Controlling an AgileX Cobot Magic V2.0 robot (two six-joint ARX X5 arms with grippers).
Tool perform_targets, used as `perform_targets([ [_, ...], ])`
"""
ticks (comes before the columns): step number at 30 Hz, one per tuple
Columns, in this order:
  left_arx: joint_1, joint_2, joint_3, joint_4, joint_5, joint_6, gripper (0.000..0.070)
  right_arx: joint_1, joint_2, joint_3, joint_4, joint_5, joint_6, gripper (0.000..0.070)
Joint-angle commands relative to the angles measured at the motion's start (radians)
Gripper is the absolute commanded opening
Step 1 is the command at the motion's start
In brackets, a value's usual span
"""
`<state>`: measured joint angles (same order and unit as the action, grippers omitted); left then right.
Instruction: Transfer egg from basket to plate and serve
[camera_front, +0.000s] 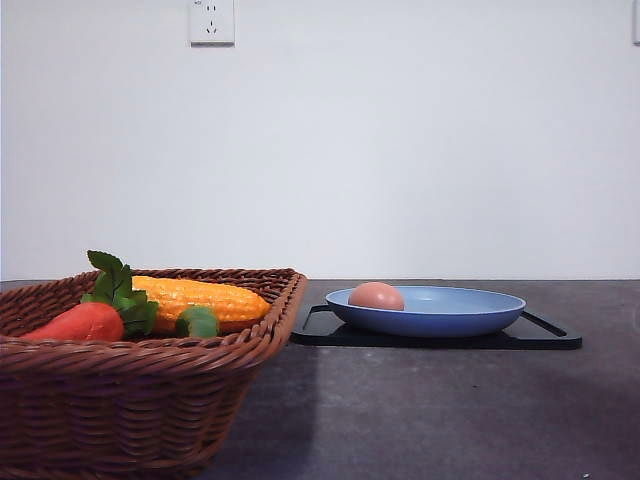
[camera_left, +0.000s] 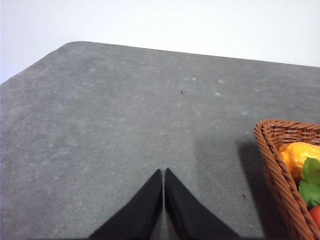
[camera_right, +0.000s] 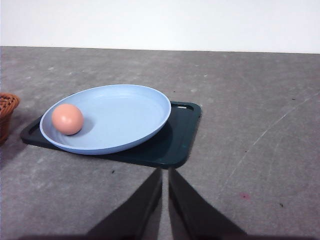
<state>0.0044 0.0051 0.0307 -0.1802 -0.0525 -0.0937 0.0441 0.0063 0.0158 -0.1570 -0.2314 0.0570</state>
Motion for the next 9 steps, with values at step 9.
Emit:
perform_targets([
  [9,0.002,-0.002,-0.028,-0.004,0.000,-0.004,0.0000,0.000,-0.003,-0.007,-0.002,0.000,0.010,0.0000],
])
